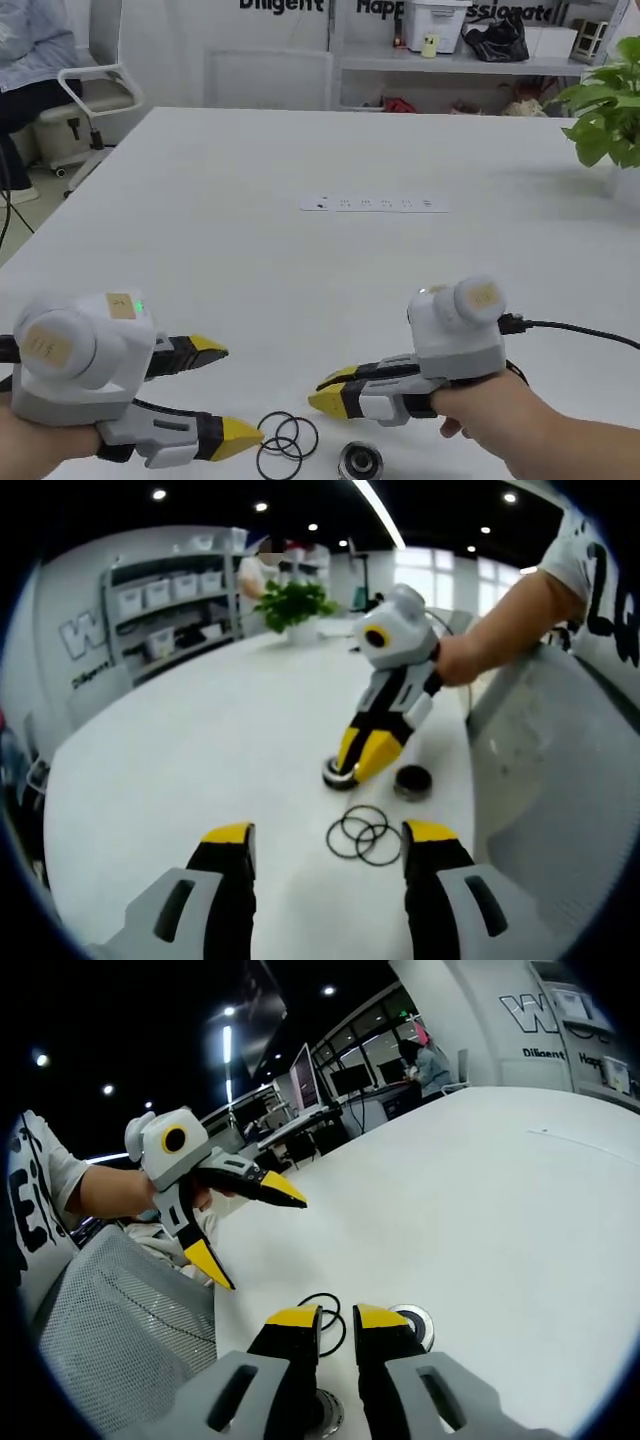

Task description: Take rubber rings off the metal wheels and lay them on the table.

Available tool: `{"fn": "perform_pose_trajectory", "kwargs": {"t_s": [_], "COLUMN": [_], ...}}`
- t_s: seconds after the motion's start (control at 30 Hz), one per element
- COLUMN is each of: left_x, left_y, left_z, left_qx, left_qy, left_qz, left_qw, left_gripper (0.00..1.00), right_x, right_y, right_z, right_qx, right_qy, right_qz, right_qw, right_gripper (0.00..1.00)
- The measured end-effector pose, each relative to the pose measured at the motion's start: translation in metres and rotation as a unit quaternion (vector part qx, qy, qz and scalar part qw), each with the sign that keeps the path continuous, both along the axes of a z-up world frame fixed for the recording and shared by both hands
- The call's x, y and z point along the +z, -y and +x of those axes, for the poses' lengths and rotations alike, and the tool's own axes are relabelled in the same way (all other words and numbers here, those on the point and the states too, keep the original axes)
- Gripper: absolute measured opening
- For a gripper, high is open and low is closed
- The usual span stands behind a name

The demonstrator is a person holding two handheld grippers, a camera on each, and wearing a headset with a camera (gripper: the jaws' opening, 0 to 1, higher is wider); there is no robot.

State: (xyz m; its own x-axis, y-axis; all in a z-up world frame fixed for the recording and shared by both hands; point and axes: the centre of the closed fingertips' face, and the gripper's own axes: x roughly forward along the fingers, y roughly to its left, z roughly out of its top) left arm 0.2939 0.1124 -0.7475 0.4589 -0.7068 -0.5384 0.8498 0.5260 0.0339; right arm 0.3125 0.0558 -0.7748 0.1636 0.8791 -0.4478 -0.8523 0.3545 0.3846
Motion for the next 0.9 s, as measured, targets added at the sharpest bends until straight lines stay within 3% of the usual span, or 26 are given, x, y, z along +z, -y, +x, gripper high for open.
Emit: {"fn": "perform_pose_trajectory", "kwargs": {"t_s": [0.4, 0.9], "left_x": [0.004, -0.008], "left_y": [0.012, 0.020], "left_z": [0.013, 0.022], "left_qx": [-0.007, -0.018], "left_qy": [0.005, -0.004], "left_qz": [0.000, 0.010], "left_qw": [1.0000, 0.9998], "left_gripper": [0.59, 0.56], "right_x": [0.004, -0.006], "right_y": [0.018, 0.046], "right_z": [0.012, 0.023], "right_qx": [-0.016, -0.030], "right_qy": [0.014, 0.024], "right_qz": [-0.006, -0.032], "right_qw": [0.9998, 0.9988], "right_gripper": [0.11, 0.14]}}
